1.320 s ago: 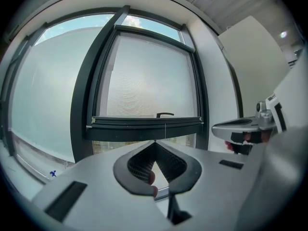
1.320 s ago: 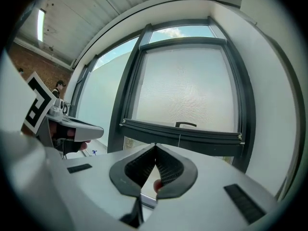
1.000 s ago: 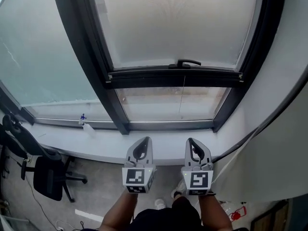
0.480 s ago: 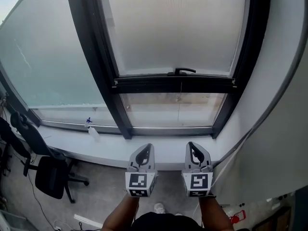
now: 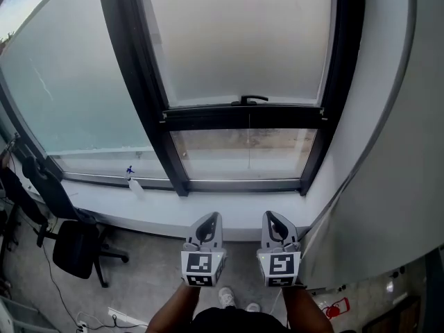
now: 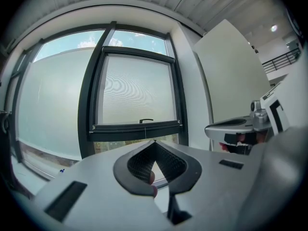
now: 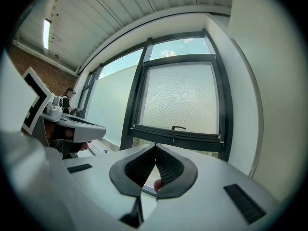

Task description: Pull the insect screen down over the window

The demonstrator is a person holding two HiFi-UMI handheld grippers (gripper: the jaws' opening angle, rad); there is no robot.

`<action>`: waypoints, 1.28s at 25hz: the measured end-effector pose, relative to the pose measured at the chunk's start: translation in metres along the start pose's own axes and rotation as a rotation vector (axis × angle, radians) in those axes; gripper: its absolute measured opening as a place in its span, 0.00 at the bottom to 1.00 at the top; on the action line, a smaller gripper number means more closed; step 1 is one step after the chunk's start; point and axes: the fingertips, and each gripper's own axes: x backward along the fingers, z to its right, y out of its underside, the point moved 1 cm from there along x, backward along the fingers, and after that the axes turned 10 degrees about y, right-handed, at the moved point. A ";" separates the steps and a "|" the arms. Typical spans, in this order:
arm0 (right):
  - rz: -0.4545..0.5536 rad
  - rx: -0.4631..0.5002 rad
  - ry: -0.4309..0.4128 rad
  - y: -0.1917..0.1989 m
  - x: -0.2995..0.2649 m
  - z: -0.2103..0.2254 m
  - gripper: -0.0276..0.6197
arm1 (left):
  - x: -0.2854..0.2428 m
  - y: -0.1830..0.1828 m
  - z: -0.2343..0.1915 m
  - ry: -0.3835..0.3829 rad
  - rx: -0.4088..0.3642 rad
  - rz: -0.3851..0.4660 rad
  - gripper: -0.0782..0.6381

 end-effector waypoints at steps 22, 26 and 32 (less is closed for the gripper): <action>0.016 -0.032 0.040 -0.009 0.043 -0.024 0.05 | 0.040 0.003 0.004 -0.007 0.009 0.007 0.11; 0.016 -0.033 0.061 -0.012 0.038 -0.024 0.05 | 0.041 0.006 -0.007 -0.005 0.021 0.001 0.11; 0.013 -0.032 0.094 -0.009 0.031 -0.021 0.05 | 0.036 0.011 -0.013 0.005 0.028 -0.011 0.11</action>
